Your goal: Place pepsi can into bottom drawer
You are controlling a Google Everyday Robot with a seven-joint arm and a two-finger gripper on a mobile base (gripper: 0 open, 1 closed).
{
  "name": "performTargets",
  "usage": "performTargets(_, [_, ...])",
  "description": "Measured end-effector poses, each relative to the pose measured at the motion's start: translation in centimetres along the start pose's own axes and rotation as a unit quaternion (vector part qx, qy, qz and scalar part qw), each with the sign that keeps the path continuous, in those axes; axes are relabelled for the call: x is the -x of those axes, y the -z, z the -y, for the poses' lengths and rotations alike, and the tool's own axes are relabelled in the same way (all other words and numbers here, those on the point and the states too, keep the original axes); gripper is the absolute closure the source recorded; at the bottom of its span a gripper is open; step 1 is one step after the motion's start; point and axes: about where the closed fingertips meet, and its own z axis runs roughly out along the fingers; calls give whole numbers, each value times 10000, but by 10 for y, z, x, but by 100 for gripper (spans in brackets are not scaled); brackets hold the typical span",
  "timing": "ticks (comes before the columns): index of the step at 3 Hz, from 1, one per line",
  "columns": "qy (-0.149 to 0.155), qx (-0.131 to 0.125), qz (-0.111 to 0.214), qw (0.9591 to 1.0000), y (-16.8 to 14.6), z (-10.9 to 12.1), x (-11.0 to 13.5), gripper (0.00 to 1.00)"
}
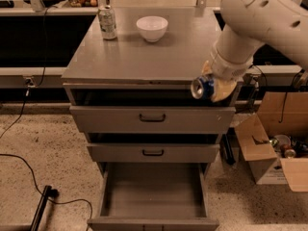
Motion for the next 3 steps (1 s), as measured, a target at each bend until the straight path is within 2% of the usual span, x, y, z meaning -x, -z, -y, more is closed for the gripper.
performTargets(1, [-1142, 171, 693, 9909, -38, -50, 25, 100])
performTargets(2, [-1339, 170, 828, 9874, -42, -54, 31, 100])
performTargets(3, [-1337, 172, 826, 9874, -42, -54, 31, 100])
